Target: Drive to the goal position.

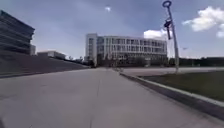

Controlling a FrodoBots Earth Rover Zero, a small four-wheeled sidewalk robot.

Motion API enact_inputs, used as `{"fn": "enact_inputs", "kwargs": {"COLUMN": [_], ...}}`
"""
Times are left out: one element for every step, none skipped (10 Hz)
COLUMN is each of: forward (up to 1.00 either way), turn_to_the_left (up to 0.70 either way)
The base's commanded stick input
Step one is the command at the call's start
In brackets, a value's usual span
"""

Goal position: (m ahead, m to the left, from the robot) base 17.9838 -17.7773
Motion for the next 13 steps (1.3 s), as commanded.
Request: {"fn": "enact_inputs", "kwargs": {"forward": [0.70, 0.70, 0.70, 0.70, 0.70, 0.70, 0.70, 0.70, 0.70, 0.70, 0.70, 0.70, 0.70], "turn_to_the_left": [0.00, 0.00, 0.00, 0.00, 0.00, 0.00, 0.00, 0.00, 0.00, 0.06, 0.26, 0.35, 0.00]}}
